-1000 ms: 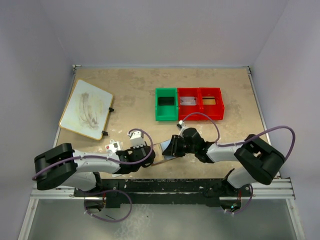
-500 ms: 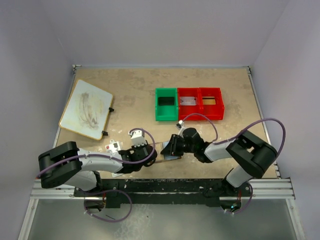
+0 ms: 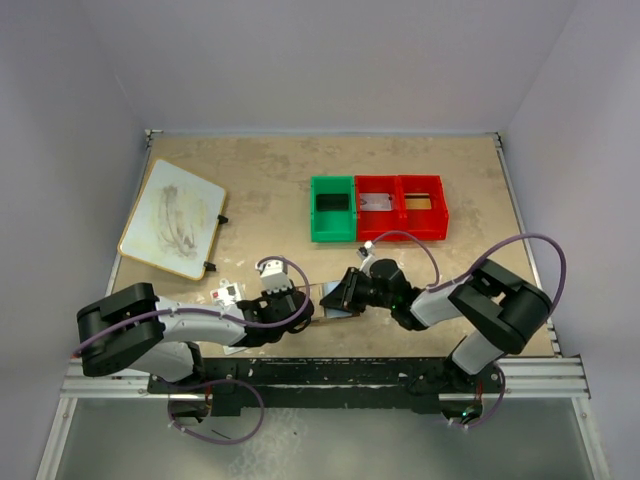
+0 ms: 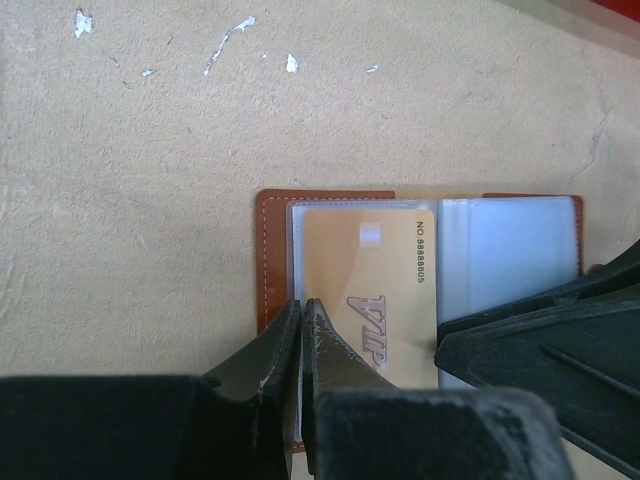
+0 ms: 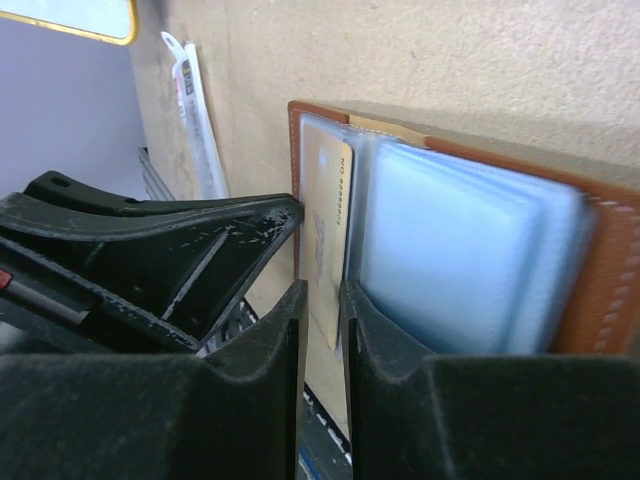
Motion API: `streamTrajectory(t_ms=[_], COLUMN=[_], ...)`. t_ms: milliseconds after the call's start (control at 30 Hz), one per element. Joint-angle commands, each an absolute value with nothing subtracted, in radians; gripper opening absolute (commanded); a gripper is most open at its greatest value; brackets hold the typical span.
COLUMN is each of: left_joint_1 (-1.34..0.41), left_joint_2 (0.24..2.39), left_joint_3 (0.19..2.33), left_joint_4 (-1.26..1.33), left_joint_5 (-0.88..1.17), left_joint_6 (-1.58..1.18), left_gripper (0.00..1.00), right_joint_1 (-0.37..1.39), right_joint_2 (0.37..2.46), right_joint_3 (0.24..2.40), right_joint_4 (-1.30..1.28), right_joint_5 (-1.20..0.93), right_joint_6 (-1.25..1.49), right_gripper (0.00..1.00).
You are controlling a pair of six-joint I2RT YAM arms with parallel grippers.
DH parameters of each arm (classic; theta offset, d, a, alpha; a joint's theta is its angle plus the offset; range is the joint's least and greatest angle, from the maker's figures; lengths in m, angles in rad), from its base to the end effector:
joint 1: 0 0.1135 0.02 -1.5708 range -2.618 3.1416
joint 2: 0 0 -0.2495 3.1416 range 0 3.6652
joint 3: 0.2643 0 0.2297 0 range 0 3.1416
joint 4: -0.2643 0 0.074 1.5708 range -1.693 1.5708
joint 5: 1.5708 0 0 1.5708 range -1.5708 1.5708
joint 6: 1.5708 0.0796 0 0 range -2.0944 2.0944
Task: Take the credit cards out of the card holder
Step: Remove the credit card from the card holder.
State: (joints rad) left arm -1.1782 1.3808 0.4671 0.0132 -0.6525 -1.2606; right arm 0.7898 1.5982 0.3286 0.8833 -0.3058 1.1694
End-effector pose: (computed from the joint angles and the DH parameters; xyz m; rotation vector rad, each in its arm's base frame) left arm 0.1369 -0.2043 0.1121 -0.3611 2.2591 -0.4784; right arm 0.1863 0.2220 0.1125 0.1988 2.2927 1.4753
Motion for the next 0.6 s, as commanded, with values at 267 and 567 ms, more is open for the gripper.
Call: streamTrajectory(t_ms=[267,567], left_joint_1=[-1.184,-1.184], left_joint_2=[1.388,1.397], left_joint_3=[0.456,0.444], left_joint_4=[-0.006,0.003], left_joint_5=[-0.592,-0.574], left_joint_6=[-1.262,-1.280], left_gripper=[0.00,0.00], right_joint_1=[0.810,0.829], right_joint_2=[1.579,1.661], right_joint_3=[0.350,0.261], right_joint_4=[1.003,1.146], right_joint_5=[-0.330,-0.329], right_joint_6=[1.219,1.300], right_gripper=[0.17,0.22])
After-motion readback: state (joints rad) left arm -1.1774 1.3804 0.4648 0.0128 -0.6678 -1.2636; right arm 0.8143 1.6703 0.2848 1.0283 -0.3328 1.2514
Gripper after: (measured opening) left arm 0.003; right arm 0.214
